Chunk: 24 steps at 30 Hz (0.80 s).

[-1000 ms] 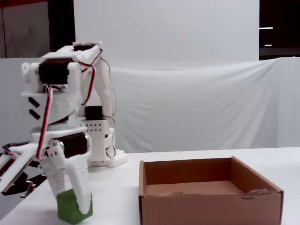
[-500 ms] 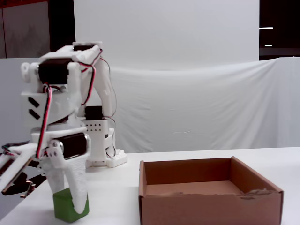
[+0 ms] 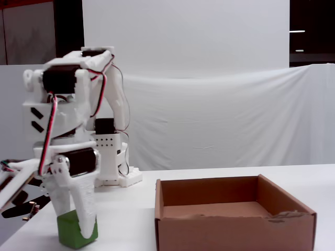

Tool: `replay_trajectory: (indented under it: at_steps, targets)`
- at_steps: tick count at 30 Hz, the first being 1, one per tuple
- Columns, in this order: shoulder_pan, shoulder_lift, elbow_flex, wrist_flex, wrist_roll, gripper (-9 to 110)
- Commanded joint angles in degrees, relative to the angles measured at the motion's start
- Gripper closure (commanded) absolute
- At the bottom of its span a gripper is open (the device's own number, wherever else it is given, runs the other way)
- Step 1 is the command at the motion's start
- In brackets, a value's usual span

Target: Grasp a green cube and put it in a box.

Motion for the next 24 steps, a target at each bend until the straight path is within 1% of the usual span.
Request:
replay_trajectory:
  at_steps: [1, 7, 13, 24]
  targets:
    - [-1.41, 6.50, -2.72, -0.44, 0.18, 88]
    - [-5.27, 13.80, -2.55, 3.08, -0.26, 88]
    - [-11.78, 19.86, -0.97, 4.13, -0.35, 87]
    - [-28.56, 27.25, 3.69, 7.56, 0.09, 86]
